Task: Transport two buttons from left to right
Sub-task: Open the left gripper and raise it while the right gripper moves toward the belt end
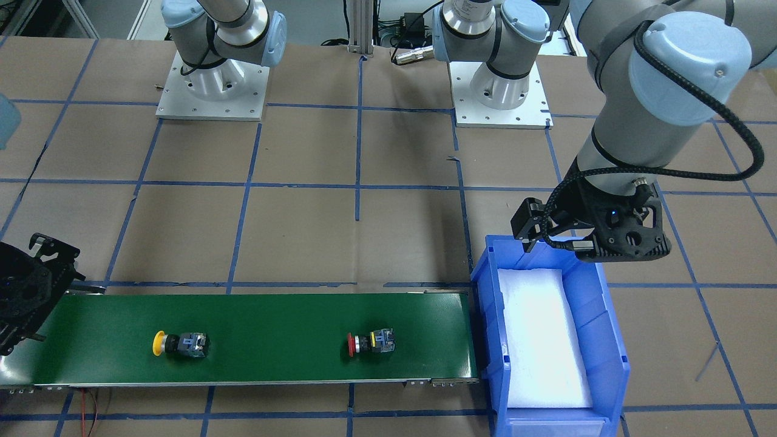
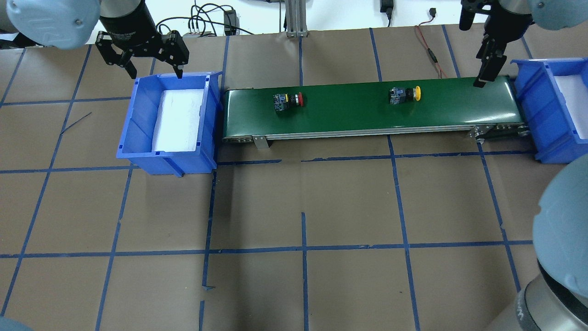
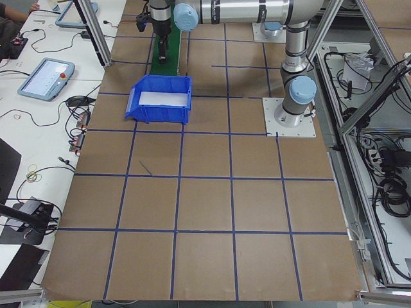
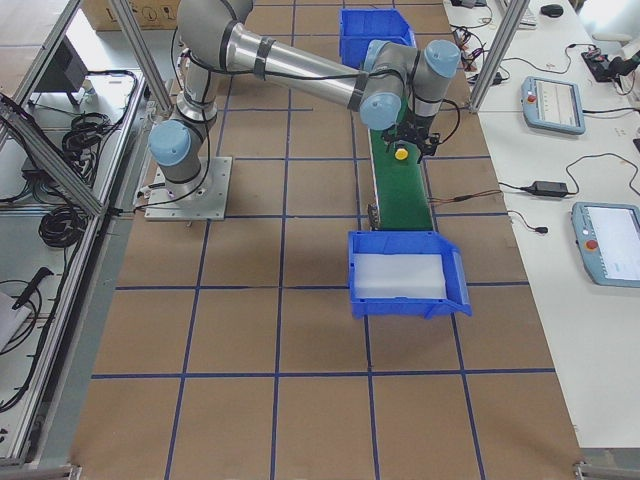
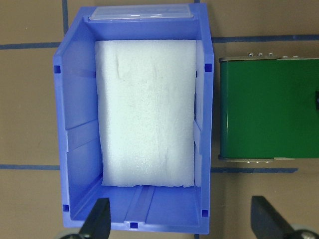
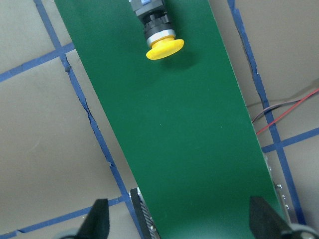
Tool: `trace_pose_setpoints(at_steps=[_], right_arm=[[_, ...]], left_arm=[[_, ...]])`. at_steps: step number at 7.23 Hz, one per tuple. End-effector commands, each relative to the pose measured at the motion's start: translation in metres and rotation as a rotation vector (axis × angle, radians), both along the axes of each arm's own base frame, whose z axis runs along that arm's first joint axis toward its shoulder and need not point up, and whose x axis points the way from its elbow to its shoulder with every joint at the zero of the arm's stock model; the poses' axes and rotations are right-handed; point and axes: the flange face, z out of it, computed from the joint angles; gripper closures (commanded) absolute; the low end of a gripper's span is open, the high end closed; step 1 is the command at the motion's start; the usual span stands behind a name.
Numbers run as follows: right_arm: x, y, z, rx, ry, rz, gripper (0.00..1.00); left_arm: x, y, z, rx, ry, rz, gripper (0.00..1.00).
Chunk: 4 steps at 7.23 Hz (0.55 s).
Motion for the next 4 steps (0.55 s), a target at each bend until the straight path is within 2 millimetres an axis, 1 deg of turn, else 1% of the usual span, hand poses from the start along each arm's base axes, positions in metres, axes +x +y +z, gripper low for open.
trace_pose_setpoints(at_steps=[1,4], right_arm=[[-0.0062,-0.001,-0.0034,0.0,0.054,0.124,0.0],[-0.0063,-0.0024,-0.0095,-0.004,0.053,0.126,0.0]], left_arm=[[0.0301,0.0126,0.0032,0.014,-0.003,-0.027,0.0],[0.0327,0.0114,0.0026,0.013,0.0,-0.029,0.0]])
